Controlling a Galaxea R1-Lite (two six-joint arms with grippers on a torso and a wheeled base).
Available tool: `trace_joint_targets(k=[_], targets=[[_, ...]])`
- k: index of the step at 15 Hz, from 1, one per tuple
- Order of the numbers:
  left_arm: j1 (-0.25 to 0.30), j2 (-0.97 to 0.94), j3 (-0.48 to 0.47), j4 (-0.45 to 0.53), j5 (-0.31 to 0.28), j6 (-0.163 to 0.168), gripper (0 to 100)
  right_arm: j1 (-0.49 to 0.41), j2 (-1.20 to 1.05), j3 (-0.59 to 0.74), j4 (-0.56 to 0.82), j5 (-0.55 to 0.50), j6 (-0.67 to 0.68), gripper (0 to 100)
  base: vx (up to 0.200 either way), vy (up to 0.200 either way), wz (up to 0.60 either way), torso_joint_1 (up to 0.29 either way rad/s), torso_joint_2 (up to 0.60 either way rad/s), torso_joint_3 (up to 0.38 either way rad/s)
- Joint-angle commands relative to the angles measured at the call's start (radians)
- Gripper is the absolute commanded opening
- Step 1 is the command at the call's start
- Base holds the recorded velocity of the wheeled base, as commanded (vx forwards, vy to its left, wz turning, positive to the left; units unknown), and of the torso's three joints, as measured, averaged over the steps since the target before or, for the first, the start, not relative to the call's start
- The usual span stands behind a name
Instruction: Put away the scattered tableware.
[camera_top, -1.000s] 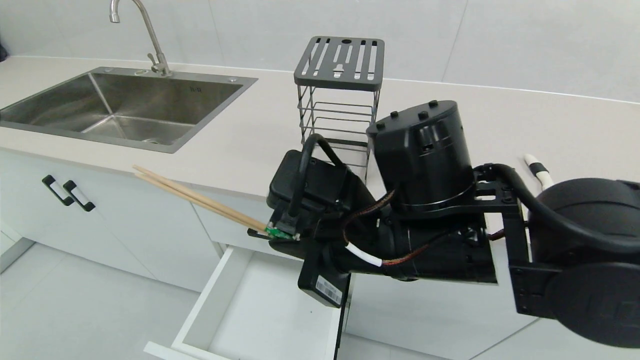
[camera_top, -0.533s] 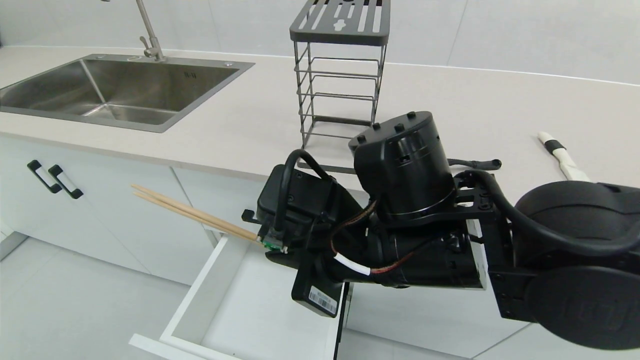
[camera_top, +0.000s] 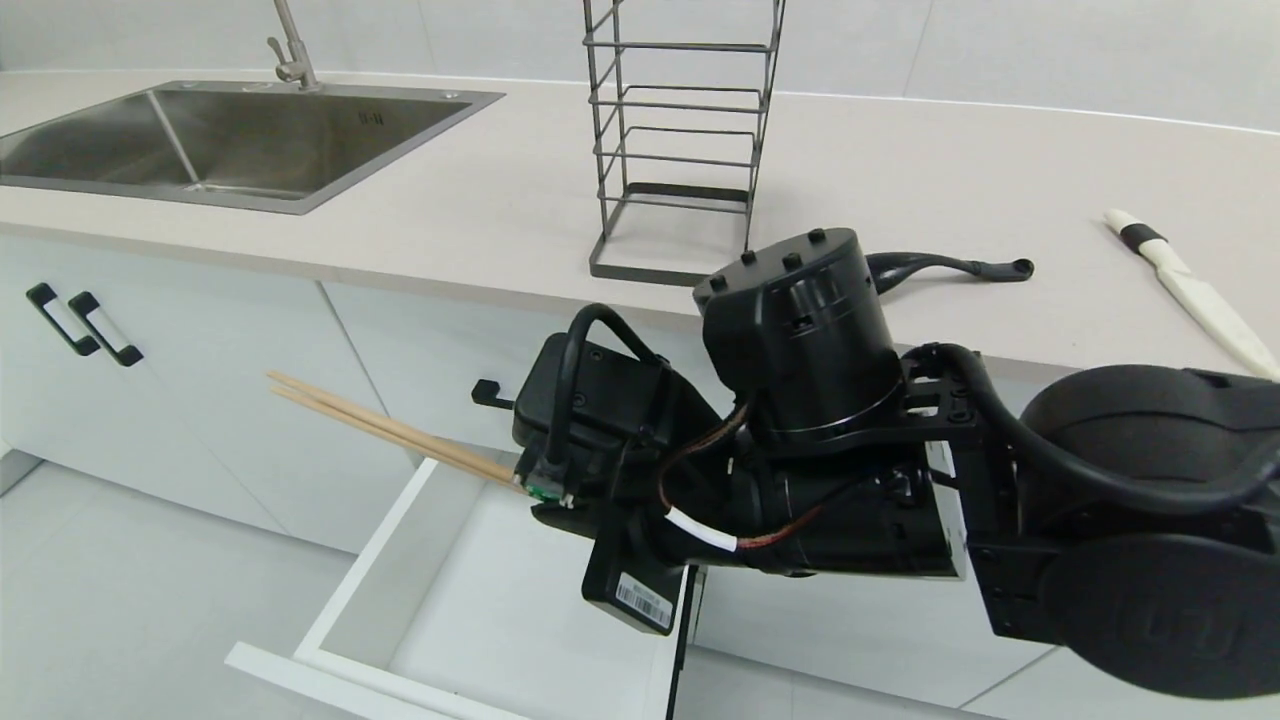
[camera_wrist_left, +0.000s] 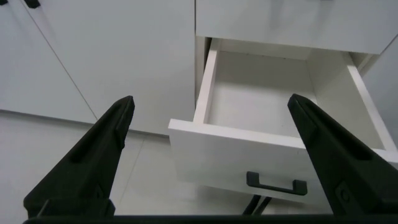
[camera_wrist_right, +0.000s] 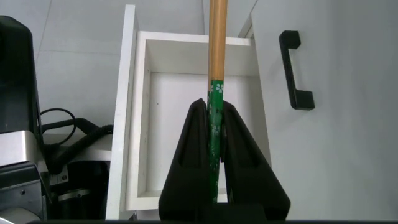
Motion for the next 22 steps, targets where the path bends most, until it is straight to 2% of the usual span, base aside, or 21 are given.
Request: trace_joint_targets(k=[1,6,14,22], targets=[[0.0,0.001,0.0,-0.001,0.0,0.001,100,-0.002,0.008,0.001,0.001,-0.001,0.0,0,0.0,0.0,0.0,-0.261,0.33,0.193],[0.0,0.001,0.0,-0.001,0.0,0.0,100,-0.025,0.045,0.007,0.005,-0.001,-0.002,0,0.0,0.0,0.0,-0.187,0.32,0.122],[0.0,0.001,0.0,0.0,0.0,0.0,100,-0.082,0.189,-0.031,0.002,0.001,-0.02,0,0.0,0.0,0.0,-0.009,0.09,0.021],[0.0,0.001,0.0,-0.001,0.0,0.0,100,-0.082,0.325,-0.077,-0.002,0.001,-0.068,0,0.0,0.0,0.0,0.0,0.0,0.0]])
